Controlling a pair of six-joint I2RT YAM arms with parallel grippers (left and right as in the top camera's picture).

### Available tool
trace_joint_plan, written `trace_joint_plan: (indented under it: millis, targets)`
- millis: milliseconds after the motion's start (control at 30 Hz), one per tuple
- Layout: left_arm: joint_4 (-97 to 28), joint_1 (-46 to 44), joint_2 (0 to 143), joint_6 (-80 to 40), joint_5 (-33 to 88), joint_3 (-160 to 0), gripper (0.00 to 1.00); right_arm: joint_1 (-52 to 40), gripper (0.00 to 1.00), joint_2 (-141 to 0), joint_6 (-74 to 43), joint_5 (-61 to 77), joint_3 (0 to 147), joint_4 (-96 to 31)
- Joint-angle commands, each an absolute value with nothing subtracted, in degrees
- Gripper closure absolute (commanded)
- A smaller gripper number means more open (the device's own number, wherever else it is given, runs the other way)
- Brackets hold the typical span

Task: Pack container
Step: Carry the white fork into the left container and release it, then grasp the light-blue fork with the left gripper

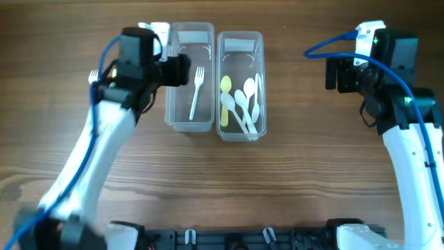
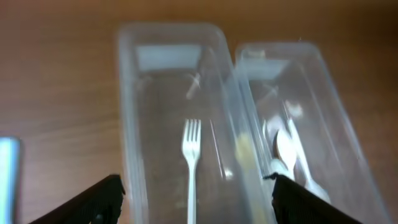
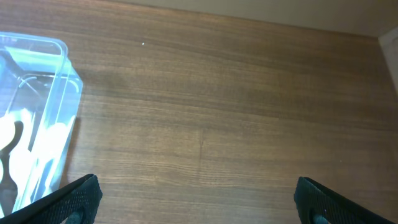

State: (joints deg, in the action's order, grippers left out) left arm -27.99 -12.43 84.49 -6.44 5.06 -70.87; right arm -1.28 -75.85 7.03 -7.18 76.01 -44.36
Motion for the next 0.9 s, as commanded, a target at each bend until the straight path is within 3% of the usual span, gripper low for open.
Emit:
trace_joint_plan:
  millis: [0,67,200,333,667,867]
  targets:
    - [-33.63,-12.1,73.3,-11.9,-14.37,-71.4,0.17,-1.21,0.0,-76.4,7.53,-8.38,76.4,-44.23]
    - [-38.98,-12.1,67.61,-13.15,-22.65,-71.37,0.12,-1.21,0.0,-76.4,7.51,-8.38,76.4,-44.23]
    - [-44.56,-12.1,64.31,-13.06,-24.97,-71.37,0.03,-1.21,0.0,-76.4,7.53,-8.38,76.4,-44.21]
    - [-49.06,-12.03,65.95,-12.4,-24.97,-71.2,0.04,-1.21,0.0,-76.4,7.53,-8.38,76.4,-44.23]
    - [-43.42,-6.13,89.69,-8.23,-23.53,-71.2,0.03,-1.21,0.0,-76.4,7.53,-8.38,76.4,-44.21]
    - [-38.0,3.79,99.66,-0.14,-8.73,-71.2,0.03,-1.21,0.0,-76.4,7.53,-8.38,76.4,-44.23]
